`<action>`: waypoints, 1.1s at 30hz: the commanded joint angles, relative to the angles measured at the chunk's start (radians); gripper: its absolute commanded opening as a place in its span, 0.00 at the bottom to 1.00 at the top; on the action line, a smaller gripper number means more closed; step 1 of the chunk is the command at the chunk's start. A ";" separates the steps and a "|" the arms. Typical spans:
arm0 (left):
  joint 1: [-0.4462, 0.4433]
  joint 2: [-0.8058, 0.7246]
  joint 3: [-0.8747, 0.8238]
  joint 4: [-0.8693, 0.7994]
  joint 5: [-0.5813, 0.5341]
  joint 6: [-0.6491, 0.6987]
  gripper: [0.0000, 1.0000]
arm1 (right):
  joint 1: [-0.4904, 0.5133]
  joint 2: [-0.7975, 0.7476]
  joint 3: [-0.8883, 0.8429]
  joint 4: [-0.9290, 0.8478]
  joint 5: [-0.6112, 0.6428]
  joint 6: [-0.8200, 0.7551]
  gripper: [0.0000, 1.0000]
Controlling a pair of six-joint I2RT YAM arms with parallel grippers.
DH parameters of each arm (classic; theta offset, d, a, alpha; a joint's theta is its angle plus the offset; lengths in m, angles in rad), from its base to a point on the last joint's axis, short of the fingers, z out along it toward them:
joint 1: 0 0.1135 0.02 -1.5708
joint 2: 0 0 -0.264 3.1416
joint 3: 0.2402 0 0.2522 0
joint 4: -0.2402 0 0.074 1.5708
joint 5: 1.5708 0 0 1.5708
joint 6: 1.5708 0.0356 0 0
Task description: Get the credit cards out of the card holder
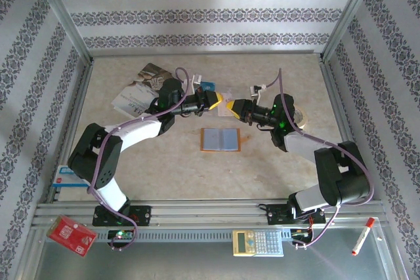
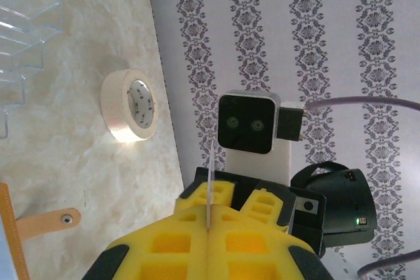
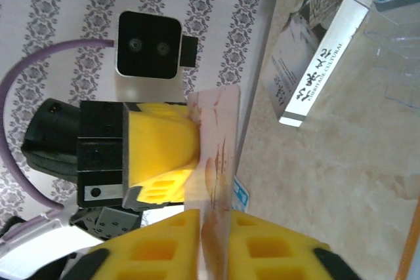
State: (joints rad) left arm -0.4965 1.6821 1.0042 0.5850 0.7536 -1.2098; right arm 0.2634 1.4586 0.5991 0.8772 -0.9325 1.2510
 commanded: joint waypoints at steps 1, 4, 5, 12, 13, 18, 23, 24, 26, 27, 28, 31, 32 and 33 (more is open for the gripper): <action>-0.008 -0.030 -0.015 0.025 -0.028 0.008 0.00 | 0.007 0.010 -0.004 0.111 -0.013 0.024 0.11; -0.001 -0.053 -0.019 -0.068 -0.058 0.053 0.12 | 0.002 0.019 -0.005 0.100 -0.011 -0.007 0.00; 0.003 -0.064 -0.022 -0.106 -0.070 0.073 0.20 | 0.000 0.022 -0.003 0.085 -0.006 -0.023 0.00; 0.074 -0.164 -0.042 -0.544 -0.248 0.345 0.58 | -0.025 0.054 0.012 -0.052 0.022 -0.159 0.00; 0.086 -0.180 -0.041 -0.596 -0.285 0.383 0.61 | -0.027 0.054 0.019 -0.095 0.028 -0.194 0.00; 0.117 -0.253 -0.036 -0.785 -0.444 0.522 0.78 | -0.030 0.017 0.084 -0.389 0.090 -0.404 0.00; 0.144 -0.302 -0.045 -0.853 -0.503 0.589 0.99 | -0.025 -0.053 0.225 -0.834 0.263 -0.725 0.00; 0.152 -0.310 -0.047 -0.859 -0.508 0.597 1.00 | -0.023 -0.063 0.254 -0.918 0.307 -0.786 0.00; 0.161 -0.317 -0.047 -0.871 -0.505 0.618 1.00 | -0.024 -0.079 0.311 -1.050 0.390 -0.897 0.00; 0.164 -0.318 -0.045 -0.877 -0.502 0.626 1.00 | -0.023 -0.081 0.338 -1.100 0.423 -0.939 0.00; 0.168 -0.319 -0.043 -0.884 -0.498 0.636 1.00 | -0.020 -0.076 0.371 -1.162 0.460 -0.990 0.00; 0.175 -0.320 -0.040 -0.897 -0.494 0.656 1.00 | -0.015 -0.032 0.484 -1.310 0.528 -1.130 0.00; 0.177 -0.320 -0.039 -0.900 -0.490 0.660 1.00 | -0.011 -0.010 0.520 -1.347 0.554 -1.174 0.00; 0.178 -0.318 -0.038 -0.904 -0.488 0.662 1.00 | -0.005 0.008 0.558 -1.378 0.572 -1.205 0.00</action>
State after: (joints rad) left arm -0.3332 1.3796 0.9665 -0.2672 0.2752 -0.6022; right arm 0.2451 1.4212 1.0794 -0.2794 -0.4824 0.2642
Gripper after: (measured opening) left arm 0.997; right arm 0.064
